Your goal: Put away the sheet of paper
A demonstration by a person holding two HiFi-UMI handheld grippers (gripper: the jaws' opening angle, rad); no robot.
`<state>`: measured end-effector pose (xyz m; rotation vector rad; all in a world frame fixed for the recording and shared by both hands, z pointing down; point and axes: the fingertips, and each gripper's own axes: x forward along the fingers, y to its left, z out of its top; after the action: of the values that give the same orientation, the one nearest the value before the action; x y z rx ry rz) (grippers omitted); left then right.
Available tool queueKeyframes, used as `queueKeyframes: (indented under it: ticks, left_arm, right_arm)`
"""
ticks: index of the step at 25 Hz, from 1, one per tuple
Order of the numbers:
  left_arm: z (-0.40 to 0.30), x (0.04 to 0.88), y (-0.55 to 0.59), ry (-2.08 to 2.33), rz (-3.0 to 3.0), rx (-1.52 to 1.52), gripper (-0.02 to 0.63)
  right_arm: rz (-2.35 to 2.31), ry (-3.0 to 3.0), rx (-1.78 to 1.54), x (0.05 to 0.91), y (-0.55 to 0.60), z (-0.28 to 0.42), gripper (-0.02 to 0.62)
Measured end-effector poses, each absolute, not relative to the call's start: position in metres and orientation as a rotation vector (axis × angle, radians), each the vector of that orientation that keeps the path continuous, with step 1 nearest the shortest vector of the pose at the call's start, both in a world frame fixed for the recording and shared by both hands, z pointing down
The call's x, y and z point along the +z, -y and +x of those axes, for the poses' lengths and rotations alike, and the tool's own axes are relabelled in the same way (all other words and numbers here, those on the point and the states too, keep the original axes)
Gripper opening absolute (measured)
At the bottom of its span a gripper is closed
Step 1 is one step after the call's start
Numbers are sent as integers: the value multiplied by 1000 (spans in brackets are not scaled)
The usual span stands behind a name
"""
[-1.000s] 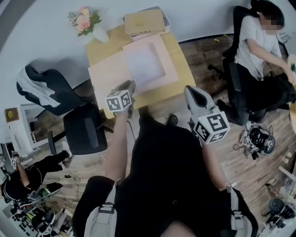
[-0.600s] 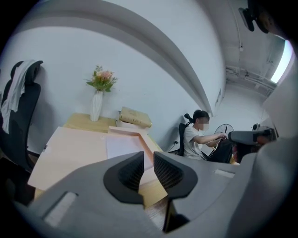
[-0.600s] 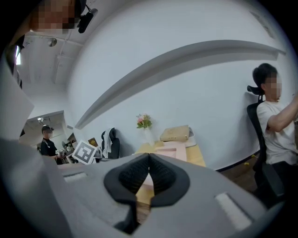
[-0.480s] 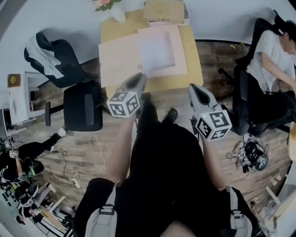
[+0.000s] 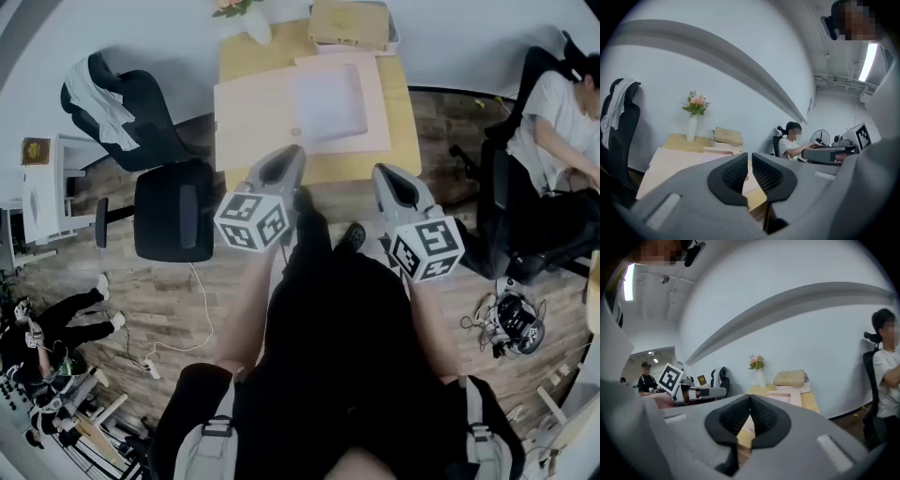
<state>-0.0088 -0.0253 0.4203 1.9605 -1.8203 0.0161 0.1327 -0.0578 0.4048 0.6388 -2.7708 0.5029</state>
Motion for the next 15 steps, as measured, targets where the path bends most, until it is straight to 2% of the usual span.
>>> queueKeyframes:
  ticks: [15]
  left_arm:
    - [21,387,30,1784,2086,-22,14]
  right_arm:
    - [633,2837,397,382,56,128,2]
